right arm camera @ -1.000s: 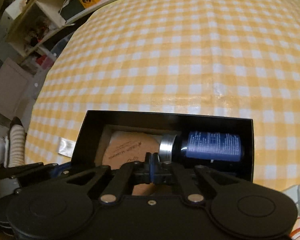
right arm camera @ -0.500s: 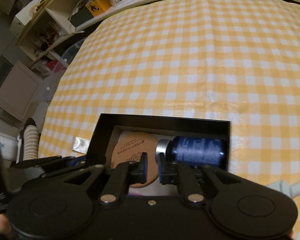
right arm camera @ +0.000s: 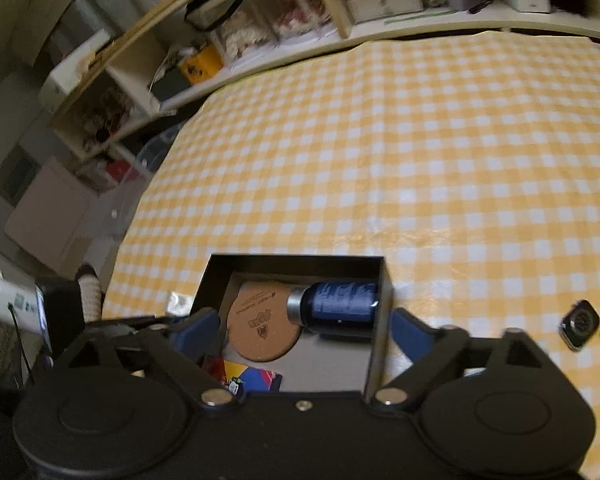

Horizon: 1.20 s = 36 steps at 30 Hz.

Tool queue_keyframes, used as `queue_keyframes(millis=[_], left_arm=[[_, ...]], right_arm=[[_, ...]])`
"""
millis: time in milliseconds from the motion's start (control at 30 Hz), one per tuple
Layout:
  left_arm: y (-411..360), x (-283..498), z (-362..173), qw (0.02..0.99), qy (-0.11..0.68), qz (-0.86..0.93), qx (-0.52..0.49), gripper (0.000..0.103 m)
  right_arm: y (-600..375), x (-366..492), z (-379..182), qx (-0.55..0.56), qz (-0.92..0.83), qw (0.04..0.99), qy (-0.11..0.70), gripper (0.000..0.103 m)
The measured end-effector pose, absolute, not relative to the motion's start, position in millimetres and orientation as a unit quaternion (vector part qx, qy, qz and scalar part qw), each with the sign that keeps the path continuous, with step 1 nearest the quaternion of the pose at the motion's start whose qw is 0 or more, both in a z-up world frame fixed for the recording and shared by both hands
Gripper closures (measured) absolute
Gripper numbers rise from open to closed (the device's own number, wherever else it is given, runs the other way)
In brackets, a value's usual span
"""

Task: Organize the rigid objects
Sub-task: 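Withdraw the right gripper from the box toward the remaining items, then lower the right gripper onto the white watch-band tool and grasp it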

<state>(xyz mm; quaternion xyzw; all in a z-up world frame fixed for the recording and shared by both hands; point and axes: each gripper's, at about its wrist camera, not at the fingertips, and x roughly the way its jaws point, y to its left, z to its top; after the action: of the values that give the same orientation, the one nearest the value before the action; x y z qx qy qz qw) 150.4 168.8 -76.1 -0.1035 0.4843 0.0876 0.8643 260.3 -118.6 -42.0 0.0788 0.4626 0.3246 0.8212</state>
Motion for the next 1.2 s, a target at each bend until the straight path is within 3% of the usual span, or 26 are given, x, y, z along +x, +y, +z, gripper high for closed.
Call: queue_keyframes(millis=[233, 667, 1067, 1133, 1200], left_arm=[[170.3, 150.4, -77.6, 0.864, 0.485, 0.089, -0.102, 0.095], [166.7, 151.5, -77.8, 0.865, 0.486, 0.088, -0.085, 0.095], [162.6, 153.3, -78.5, 0.865, 0.487, 0.088, -0.082, 0.095], [162.5, 153.4, -78.5, 0.865, 0.487, 0.088, -0.082, 0.095], [163.0, 153.5, -78.6, 0.865, 0.487, 0.088, -0.082, 0.095]], right_arm=[[-157.3, 256.6, -39.0, 0.069, 0.286, 0.858, 0.422, 0.000], [-235.3, 284.4, -83.5, 0.008, 0.154, 0.889, 0.431, 0.000], [-222.9, 291.0, -112.8, -0.059, 0.246, 0.846, 0.470, 0.000], [-211.6, 291.0, -119.8, -0.082, 0.261, 0.837, 0.474, 0.003], [-202.0, 291.6, -126.7, -0.099, 0.275, 0.830, 0.475, 0.013]])
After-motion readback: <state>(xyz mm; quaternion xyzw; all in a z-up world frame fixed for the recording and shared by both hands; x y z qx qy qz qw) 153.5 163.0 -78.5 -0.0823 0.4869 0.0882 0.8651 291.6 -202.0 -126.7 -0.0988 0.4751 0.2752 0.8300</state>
